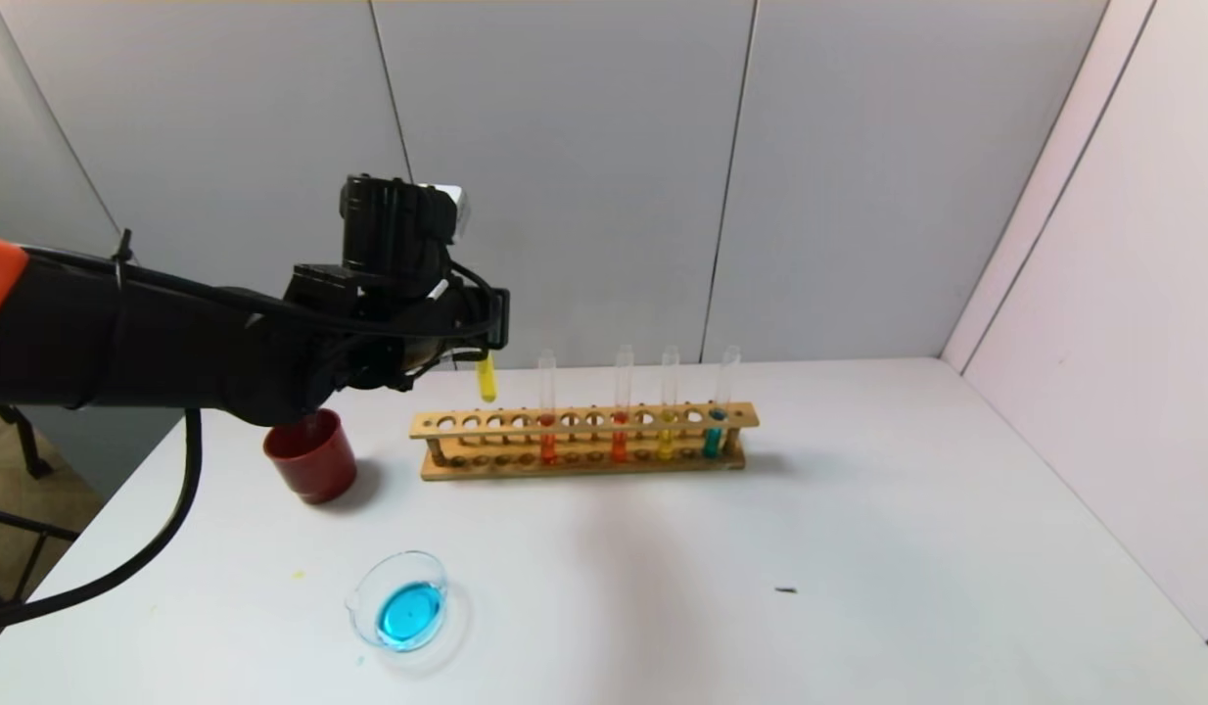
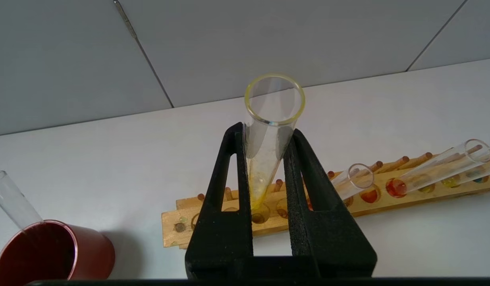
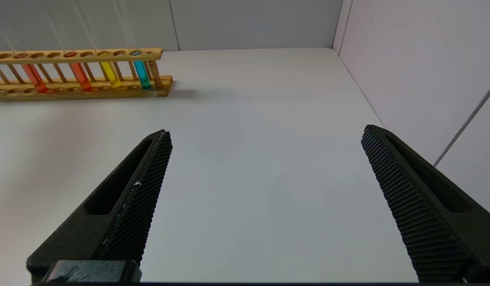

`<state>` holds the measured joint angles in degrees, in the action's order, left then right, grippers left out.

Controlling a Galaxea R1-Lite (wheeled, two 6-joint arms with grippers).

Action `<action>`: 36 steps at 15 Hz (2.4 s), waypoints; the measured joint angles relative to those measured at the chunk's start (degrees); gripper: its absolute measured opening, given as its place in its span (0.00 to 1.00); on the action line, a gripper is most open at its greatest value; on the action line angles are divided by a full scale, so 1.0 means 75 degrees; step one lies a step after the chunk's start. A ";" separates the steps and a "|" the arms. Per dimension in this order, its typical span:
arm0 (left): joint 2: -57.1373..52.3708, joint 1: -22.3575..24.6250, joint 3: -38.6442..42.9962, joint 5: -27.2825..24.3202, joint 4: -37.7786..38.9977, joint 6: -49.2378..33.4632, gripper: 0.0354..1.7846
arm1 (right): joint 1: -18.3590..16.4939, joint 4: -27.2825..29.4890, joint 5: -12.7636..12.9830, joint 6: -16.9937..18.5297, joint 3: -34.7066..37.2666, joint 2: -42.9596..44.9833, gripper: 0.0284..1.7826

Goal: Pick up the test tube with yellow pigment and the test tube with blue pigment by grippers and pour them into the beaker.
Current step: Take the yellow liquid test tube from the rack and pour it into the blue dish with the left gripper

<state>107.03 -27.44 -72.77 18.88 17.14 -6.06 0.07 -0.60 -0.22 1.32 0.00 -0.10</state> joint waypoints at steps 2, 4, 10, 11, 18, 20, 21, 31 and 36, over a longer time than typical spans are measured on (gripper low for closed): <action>-0.0320 0.0003 -0.0158 0.0141 -0.0554 0.0011 0.15 | 0.0000 0.0000 0.0000 0.0000 0.0000 0.0000 0.98; -0.0775 0.0003 -0.0257 0.0348 -0.1533 0.0052 0.15 | 0.0000 0.0000 0.0000 0.0000 0.0000 0.0000 0.98; -0.2552 0.0645 0.0102 0.0440 -0.4706 0.0837 0.15 | 0.0000 0.0000 0.0000 0.0000 0.0000 0.0000 0.98; -0.2812 0.0731 0.0353 0.0437 -0.4990 0.0969 0.15 | 0.0000 0.0000 0.0000 0.0000 0.0000 0.0000 0.98; -0.3529 0.0845 0.1882 0.0356 -0.5452 0.2042 0.15 | 0.0000 0.0000 -0.0003 0.0000 0.0000 0.0000 0.98; -0.3493 0.0837 0.2092 0.0348 -0.5460 0.2362 0.15 | 0.0000 0.0003 0.0000 0.0000 0.0000 0.0000 0.98; -0.3459 0.0811 0.2217 0.0345 -0.5460 0.2458 0.15 | 0.0000 0.0000 -0.0003 0.0000 0.0000 0.0000 0.98; -0.2593 -0.0457 0.3165 0.1105 -0.5492 0.3487 0.15 | 0.0003 0.0000 0.0000 0.0000 0.0000 0.0000 0.98; -0.1760 -0.0520 0.3010 0.1546 -0.5634 0.3708 0.15 | 0.0000 0.0000 0.0002 0.0000 0.0000 0.0000 0.98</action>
<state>93.83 -31.34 -50.19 30.48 -25.11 21.75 0.07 -0.60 -0.21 1.32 0.00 -0.10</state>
